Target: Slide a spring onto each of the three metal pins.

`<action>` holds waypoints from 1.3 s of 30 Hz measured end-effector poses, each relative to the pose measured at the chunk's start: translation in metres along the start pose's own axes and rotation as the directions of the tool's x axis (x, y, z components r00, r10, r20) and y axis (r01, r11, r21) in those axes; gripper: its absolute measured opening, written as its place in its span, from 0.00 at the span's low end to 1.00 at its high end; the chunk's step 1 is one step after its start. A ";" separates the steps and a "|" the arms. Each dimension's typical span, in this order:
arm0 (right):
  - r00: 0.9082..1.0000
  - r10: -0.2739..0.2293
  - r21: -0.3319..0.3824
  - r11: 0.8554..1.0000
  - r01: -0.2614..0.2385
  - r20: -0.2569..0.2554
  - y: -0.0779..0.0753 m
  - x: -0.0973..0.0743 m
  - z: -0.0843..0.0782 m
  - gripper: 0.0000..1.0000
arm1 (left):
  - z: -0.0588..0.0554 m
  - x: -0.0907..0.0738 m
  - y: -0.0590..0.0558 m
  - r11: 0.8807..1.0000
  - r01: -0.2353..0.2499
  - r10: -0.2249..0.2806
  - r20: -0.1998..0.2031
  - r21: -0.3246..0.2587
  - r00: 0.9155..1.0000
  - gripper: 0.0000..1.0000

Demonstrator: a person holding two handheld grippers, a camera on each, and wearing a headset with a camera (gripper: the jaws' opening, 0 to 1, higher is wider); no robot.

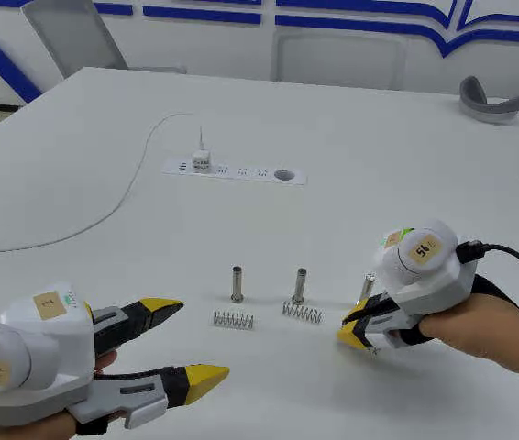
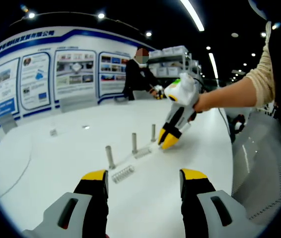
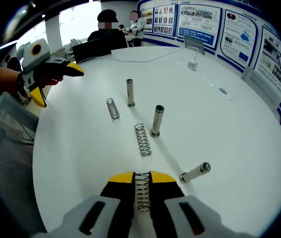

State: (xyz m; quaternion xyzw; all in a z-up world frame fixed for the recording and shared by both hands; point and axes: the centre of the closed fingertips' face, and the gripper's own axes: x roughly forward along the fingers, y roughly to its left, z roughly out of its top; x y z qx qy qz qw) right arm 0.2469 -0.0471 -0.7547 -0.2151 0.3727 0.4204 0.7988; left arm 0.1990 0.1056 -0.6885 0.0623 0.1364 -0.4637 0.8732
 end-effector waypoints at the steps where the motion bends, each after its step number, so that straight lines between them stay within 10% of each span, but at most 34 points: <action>1: 1.000 -0.004 -0.002 1.000 0.004 0.004 0.000 -0.001 0.001 0.12 | 0.000 0.001 -0.001 1.000 0.003 -0.003 -0.001 0.002 1.000 0.59; 20: 0.994 -0.032 0.032 0.999 0.029 0.106 0.006 -0.021 0.021 0.11 | 0.006 0.026 -0.018 0.996 0.085 -0.085 -0.016 0.029 0.996 0.56; 39: 0.961 0.024 0.036 0.999 -0.035 0.274 0.041 -0.042 0.077 0.11 | 0.013 0.060 -0.037 0.985 0.169 -0.170 -0.007 -0.019 0.985 0.47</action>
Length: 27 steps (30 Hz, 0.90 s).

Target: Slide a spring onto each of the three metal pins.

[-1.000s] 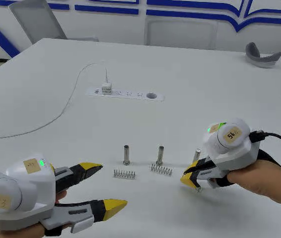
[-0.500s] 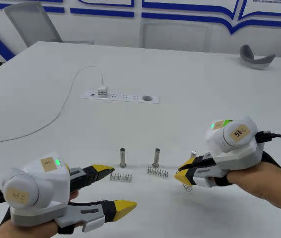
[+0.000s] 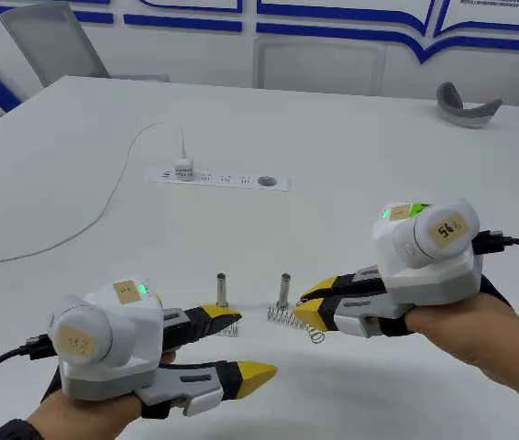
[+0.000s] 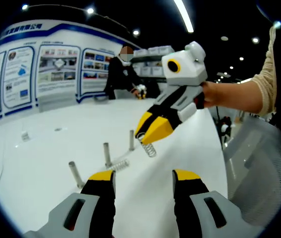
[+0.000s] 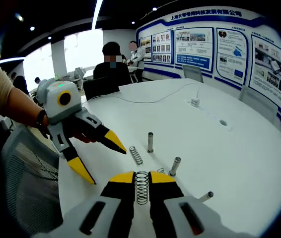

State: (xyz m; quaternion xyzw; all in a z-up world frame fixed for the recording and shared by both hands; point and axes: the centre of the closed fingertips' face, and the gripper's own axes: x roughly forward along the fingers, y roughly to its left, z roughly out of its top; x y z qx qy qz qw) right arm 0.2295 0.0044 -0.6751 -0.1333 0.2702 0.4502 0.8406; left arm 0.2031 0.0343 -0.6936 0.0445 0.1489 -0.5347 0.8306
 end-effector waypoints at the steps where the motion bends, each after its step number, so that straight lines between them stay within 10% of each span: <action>1: 1.000 0.002 -0.001 1.000 -0.002 0.005 0.001 0.000 0.002 0.11 | 0.001 0.001 0.000 1.000 0.002 -0.002 0.002 -0.004 1.000 0.46; 27: 0.990 0.092 0.006 0.996 -0.093 0.106 0.038 0.005 0.032 0.11 | 0.014 0.013 -0.011 0.995 0.058 -0.055 0.045 -0.077 0.997 0.22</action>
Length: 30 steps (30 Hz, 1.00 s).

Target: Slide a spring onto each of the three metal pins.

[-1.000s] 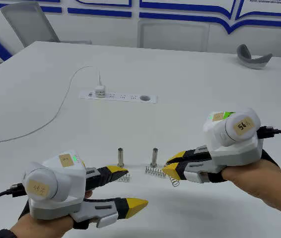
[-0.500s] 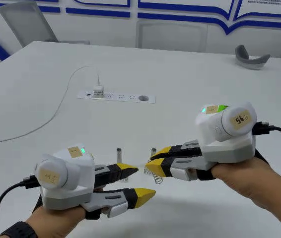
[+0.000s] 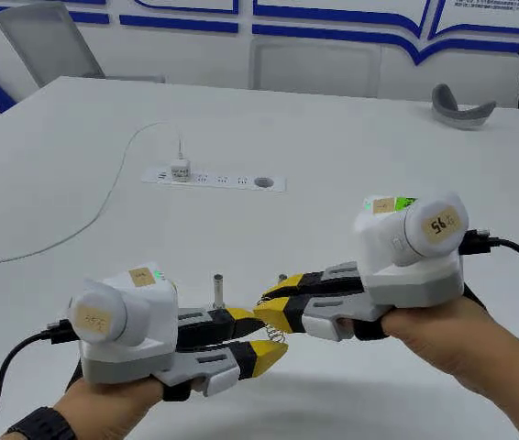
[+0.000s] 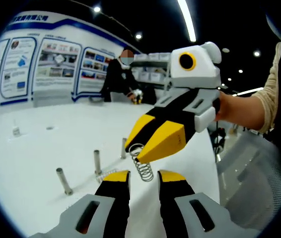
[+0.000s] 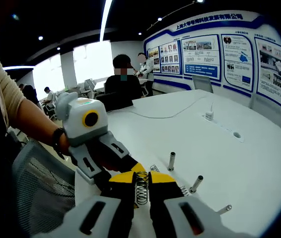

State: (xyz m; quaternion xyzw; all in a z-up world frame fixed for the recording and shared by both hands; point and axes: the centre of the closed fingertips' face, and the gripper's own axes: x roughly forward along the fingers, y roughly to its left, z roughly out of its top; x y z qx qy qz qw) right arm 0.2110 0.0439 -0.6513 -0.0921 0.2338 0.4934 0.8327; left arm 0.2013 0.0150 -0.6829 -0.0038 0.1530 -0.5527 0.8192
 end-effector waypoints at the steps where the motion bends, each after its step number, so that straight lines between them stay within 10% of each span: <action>1: 1.000 0.001 -0.001 1.000 -0.001 0.000 0.000 0.000 0.000 0.11 | 0.000 0.000 0.000 1.000 -0.001 0.001 0.001 0.002 1.000 0.21; 30: 1.000 -0.002 -0.036 0.999 0.002 -0.006 0.003 -0.006 -0.001 0.11 | -0.002 -0.001 0.002 0.997 -0.010 0.011 -0.021 0.074 1.000 0.17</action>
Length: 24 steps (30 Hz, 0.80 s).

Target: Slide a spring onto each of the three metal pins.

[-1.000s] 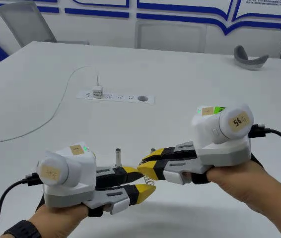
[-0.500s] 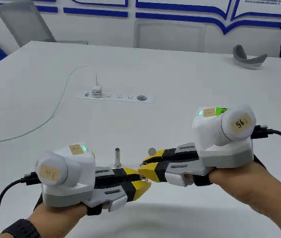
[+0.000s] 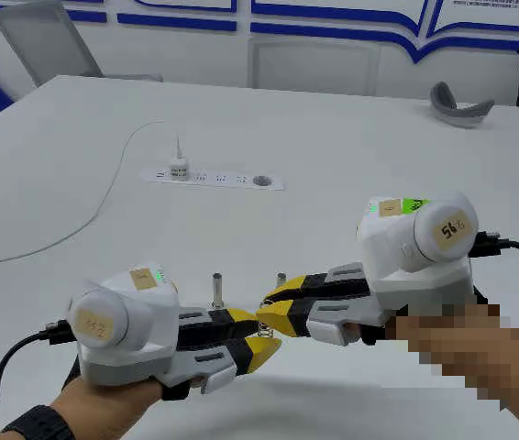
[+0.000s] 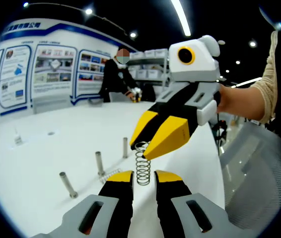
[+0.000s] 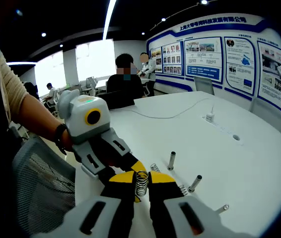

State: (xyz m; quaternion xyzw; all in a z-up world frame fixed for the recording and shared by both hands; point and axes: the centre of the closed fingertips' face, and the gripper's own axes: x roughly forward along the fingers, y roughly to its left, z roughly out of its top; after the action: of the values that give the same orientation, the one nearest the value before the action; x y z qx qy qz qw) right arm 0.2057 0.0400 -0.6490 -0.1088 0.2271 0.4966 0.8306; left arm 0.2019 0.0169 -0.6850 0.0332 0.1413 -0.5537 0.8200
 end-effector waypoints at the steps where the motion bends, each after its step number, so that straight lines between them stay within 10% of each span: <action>1: 1.000 0.000 0.000 1.000 0.000 0.000 0.000 0.000 0.000 0.11 | 0.000 0.000 0.000 1.000 -0.001 0.001 -0.001 0.002 1.000 0.18; 24: 0.990 -0.141 0.038 0.989 0.140 0.016 -0.053 -0.041 -0.002 0.11 | -0.007 -0.029 0.023 0.995 -0.101 0.101 0.013 0.007 0.995 0.48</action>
State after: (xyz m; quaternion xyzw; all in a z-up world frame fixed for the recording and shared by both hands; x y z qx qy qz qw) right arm 0.2344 -0.0183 -0.6336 -0.1047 0.2204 0.4335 0.8675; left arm 0.2120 0.0530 -0.6862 0.0398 0.1320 -0.5124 0.8476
